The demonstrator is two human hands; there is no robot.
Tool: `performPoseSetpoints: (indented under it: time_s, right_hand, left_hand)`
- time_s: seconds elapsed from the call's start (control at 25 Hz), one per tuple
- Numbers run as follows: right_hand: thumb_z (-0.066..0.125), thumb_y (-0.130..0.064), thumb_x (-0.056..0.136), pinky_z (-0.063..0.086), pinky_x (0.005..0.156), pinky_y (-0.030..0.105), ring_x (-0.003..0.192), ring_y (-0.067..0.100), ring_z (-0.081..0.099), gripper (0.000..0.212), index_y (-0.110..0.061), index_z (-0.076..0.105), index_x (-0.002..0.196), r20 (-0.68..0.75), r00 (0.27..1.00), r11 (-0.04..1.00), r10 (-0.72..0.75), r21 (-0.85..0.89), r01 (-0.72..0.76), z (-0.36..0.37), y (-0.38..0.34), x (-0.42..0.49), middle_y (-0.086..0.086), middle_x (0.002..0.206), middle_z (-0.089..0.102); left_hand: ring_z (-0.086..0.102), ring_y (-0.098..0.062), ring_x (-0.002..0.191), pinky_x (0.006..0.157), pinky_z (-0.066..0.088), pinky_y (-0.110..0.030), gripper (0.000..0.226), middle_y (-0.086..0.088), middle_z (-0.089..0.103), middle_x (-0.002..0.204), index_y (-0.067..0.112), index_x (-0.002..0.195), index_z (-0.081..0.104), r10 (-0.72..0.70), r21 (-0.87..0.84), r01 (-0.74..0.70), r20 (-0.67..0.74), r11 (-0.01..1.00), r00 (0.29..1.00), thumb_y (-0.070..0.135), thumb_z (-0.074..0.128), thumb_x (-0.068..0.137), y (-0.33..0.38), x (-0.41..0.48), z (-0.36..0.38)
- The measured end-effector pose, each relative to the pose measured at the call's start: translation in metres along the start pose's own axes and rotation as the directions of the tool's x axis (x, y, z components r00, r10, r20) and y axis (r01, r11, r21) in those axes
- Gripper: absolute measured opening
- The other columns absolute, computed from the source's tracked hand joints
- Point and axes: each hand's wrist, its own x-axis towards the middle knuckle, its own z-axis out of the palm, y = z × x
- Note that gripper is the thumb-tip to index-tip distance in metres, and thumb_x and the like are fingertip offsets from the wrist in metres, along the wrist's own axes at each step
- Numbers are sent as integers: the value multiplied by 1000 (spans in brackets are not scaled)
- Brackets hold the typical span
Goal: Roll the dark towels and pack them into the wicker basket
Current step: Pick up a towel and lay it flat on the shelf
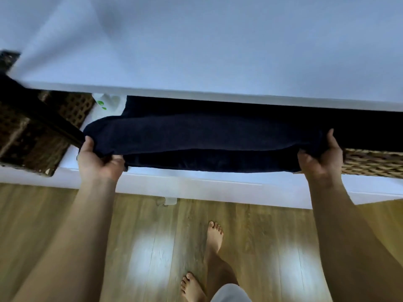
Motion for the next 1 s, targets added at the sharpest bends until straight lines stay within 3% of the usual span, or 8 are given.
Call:
performPoseSetpoints:
  time_s: [0.12, 0.28, 0.4, 0.52, 0.6, 0.68, 0.84, 1.0]
  right_hand:
    - [91, -19, 43, 53, 98, 34, 117, 19, 66, 65, -13, 76, 105, 66, 997, 999, -38, -37, 40, 20, -32, -52, 3, 124, 71]
    - [71, -25, 91, 57, 85, 39, 100, 22, 66, 28, -16, 60, 115, -103, 983, 955, -153, -270, 121, 43, -82, -126, 3, 112, 70]
    - [70, -36, 90, 57, 65, 40, 103, 25, 66, 45, -21, 56, 130, -205, 958, 933, -201, -338, 124, 44, -123, -142, 2, 123, 66]
    - [62, -27, 98, 56, 58, 33, 113, 26, 66, 20, -20, 64, 117, -136, 946, 911, -295, -337, 236, 66, -161, -185, 6, 126, 68]
    - [51, -12, 103, 53, 51, 22, 117, 28, 61, 8, -14, 58, 99, 45, 921, 802, -387, -476, 360, 83, -181, -222, 22, 140, 57]
    - [55, -8, 97, 52, 58, 25, 89, 31, 63, 6, -6, 60, 94, 230, 904, 661, -362, -620, 422, 92, -196, -235, 30, 125, 62]
    - [64, -13, 92, 44, 64, 27, 82, 36, 61, 11, -5, 65, 100, 217, 824, 364, -524, -817, 447, 129, -212, -197, 27, 103, 67]
    - [48, -26, 104, 39, 90, 18, 110, 23, 49, 32, -9, 52, 130, -123, 870, 673, -478, -687, 273, 167, -230, -105, 3, 120, 58]
  left_hand:
    - [73, -28, 100, 82, 60, -38, 30, -13, 75, 109, 8, 117, 67, 7, -1, -7, 58, 1000, 998, 28, 59, 97, 37, -47, 13]
    - [74, -23, 96, 81, 60, -35, 32, -5, 76, 107, 17, 120, 64, 62, 107, -75, 120, 991, 991, 38, 60, 95, 75, -114, 26]
    - [74, -20, 96, 80, 60, -34, 34, -2, 76, 107, 21, 119, 65, 122, 112, -143, 172, 983, 977, 44, 58, 95, 94, -150, 38]
    - [75, -20, 93, 78, 61, -35, 34, -3, 77, 104, 18, 120, 65, 120, 50, -138, 260, 989, 958, 41, 59, 96, 102, -176, 67]
    - [75, -21, 90, 75, 61, -37, 32, -5, 77, 101, 15, 120, 64, 127, -34, -122, 297, 992, 946, 36, 62, 95, 98, -187, 89]
    - [75, -21, 89, 74, 61, -38, 30, -6, 77, 101, 12, 119, 63, 153, -96, -128, 332, 987, 931, 31, 63, 96, 87, -194, 115]
    - [74, -19, 89, 71, 62, -34, 17, -5, 74, 104, 14, 107, 63, 186, -56, -177, 317, 983, 930, 29, 61, 98, 56, -187, 166]
    - [72, -19, 92, 78, 62, -36, 24, -3, 69, 107, 16, 112, 57, 217, 129, -255, 248, 958, 944, 36, 59, 98, 25, -133, 215]
